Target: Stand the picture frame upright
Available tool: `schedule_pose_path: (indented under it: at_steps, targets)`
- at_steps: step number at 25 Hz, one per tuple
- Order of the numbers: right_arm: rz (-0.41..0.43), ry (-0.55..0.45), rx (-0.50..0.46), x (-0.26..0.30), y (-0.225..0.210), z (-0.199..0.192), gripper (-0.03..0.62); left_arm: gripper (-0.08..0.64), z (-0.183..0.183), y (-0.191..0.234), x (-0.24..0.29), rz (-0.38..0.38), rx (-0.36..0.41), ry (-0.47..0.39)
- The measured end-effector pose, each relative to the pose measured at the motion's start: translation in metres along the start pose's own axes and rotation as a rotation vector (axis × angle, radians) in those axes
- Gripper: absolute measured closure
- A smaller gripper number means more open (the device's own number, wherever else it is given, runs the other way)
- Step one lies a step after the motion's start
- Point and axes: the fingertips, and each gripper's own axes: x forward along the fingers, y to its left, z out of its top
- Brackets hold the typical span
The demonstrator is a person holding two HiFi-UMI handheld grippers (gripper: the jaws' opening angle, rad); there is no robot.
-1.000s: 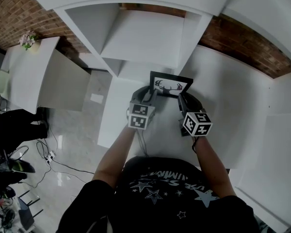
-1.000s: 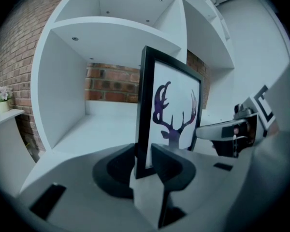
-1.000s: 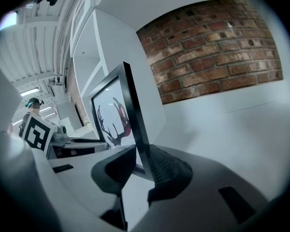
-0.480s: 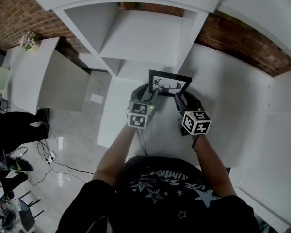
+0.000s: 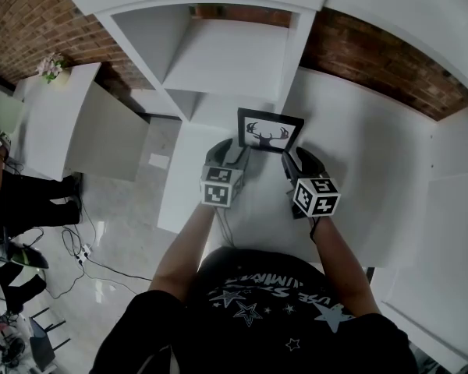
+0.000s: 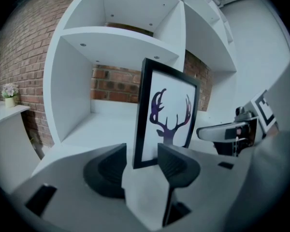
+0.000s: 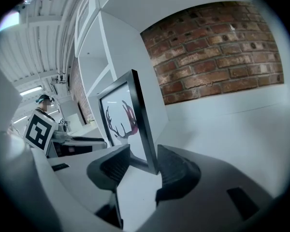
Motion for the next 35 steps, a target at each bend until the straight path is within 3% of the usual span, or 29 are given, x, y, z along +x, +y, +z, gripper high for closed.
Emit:
schedule_pose_path:
  at_steps: [6, 14, 16, 23, 35]
  targets:
    - [0.018, -0.035, -0.014, -0.023, 0.004, 0.008, 0.428, 0.382, 0.004, -0.011, -0.023, 0.045, -0.017, -0.036]
    - [0.032, -0.074, -0.020, -0.074, -0.004, 0.008, 0.539, 0.386, 0.004, -0.061, -0.047, 0.030, -0.008, -0.075]
    - [0.030, -0.084, -0.015, -0.088, -0.007, 0.007, 0.552, 0.425, 0.006, -0.079, -0.054, 0.021, 0.002, -0.079]
    - [0.026, -0.109, 0.000, -0.142, -0.019, -0.002, 0.565, 0.506, 0.007, -0.136, -0.076, -0.004, 0.011, -0.098]
    - [0.000, -0.137, 0.009, -0.238, -0.046, -0.028, 0.568, 0.540, -0.012, -0.230, -0.103, -0.060, 0.048, -0.108]
